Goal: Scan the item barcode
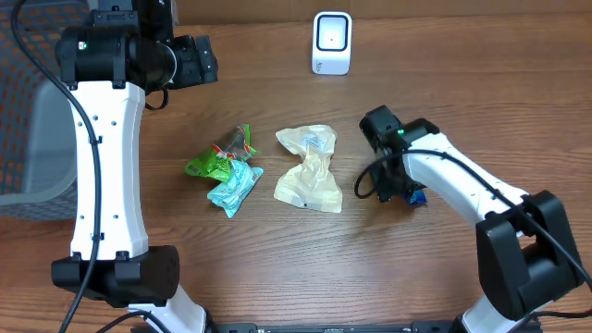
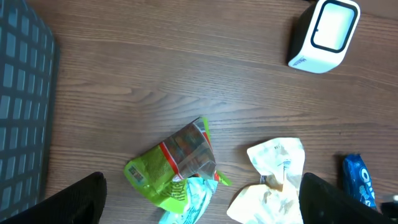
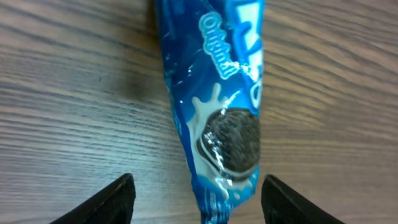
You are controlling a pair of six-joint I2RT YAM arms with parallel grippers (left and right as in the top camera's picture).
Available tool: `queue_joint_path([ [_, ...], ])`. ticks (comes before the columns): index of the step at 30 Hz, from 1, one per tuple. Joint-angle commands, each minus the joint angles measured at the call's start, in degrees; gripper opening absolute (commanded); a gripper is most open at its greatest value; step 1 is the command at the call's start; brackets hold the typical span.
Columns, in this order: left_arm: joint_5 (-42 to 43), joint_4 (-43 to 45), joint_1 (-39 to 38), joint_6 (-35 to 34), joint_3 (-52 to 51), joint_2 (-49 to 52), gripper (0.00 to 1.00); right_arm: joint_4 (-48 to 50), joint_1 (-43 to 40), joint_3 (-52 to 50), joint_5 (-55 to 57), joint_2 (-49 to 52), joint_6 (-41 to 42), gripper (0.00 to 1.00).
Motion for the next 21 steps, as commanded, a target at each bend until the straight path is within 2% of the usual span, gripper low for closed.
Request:
queue_joint_path([
  [1,0.4,0.2,-0.1,-0.8,0.1,-1.0,0.9,4.7,-0.3,-4.3,2.9,-1.5,-3.6,0.66],
  [6,0.4,0.2,-0.1,-0.8,0.1,-1.0,0.9,8.8,-0.3,-7.2,4.5,-1.5,-3.6,0.64],
  [10,0.4,0.2,-0.1,-0.8,0.1,-1.0,0.9,10.4,-0.3,-8.3,4.5,-1.5,-3.6,0.57],
  [12,0.4,0.2,-0.1,-0.8,0.1,-1.0,0.9,10.8,-0.3,-8.4,4.5,-1.5,-3.6,0.48],
  [16,0.4,0.2,-0.1,-0.8,0.1,-1.0,0.9,10.8,-0.3,-8.4,4.0,-1.5,-3.6,0.18],
  [18,0.4,0.2,-0.1,-0.8,0.1,-1.0,0.89,10.9,-0.3,-8.3,2.4,-1.6,-2.8,0.07],
  [19,0.4,0.2,-0.1,-0.8,0.1,-1.0,0.89,10.6,-0.2,-8.0,1.0,-1.6,-2.5,0.04],
  [21,0.4,0.2,-0.1,-0.8,0.1,-1.0,0.89,7.7,-0.3,-4.9,-8.7,-1.7,-1.0,0.04],
])
